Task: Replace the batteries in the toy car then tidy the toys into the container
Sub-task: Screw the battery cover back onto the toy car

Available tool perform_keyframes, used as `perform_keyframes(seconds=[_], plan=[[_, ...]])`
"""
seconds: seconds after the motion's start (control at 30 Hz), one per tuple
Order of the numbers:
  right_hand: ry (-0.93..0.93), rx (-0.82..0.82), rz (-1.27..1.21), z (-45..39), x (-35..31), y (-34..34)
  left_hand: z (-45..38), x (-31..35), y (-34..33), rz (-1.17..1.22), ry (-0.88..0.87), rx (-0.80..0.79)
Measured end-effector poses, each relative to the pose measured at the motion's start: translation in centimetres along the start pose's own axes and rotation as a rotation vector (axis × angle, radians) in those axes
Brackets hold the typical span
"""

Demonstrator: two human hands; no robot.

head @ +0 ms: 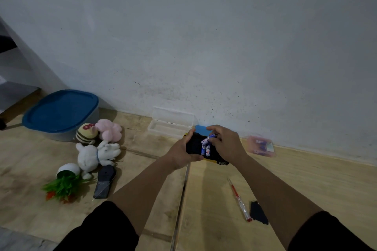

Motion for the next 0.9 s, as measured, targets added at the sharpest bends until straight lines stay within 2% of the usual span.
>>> perform_keyframes(seconds=[0.1, 0.27, 0.33, 0.67, 0.9], plan=[[0.016, -0.010, 0.032, 0.00, -0.05, 0.35, 0.09, 0.05, 0.25, -0.006, -0.008, 0.011], [0.080, -0.158, 0.252, 0.12, -0.17, -0.02, 0.17, 0.08, 0.76, -0.003, -0.011, 0.017], [0.092, -0.177, 0.232, 0.32, -0.34, -0.35, 0.25, 0.25, 0.77, -0.009, -0.013, 0.015], [0.058, 0.028, 0.130, 0.38, -0.21, -0.15, 0.53, 0.33, 0.56, 0.003, -0.014, 0.027], [-0.004, 0.038, 0.197, 0.17, 0.08, -0.11, 0.64, 0.04, 0.21, 0.062, -0.010, 0.048]])
Point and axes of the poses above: each hand's wrist, its own z-axis away from the middle knuckle, its own y-axis out of the back of the hand, x = y × z, the point moved 4 cm from there along -z, towards the middle knuckle, and after that the axes turned 11 degrees about -z, right-handed, at the moved point
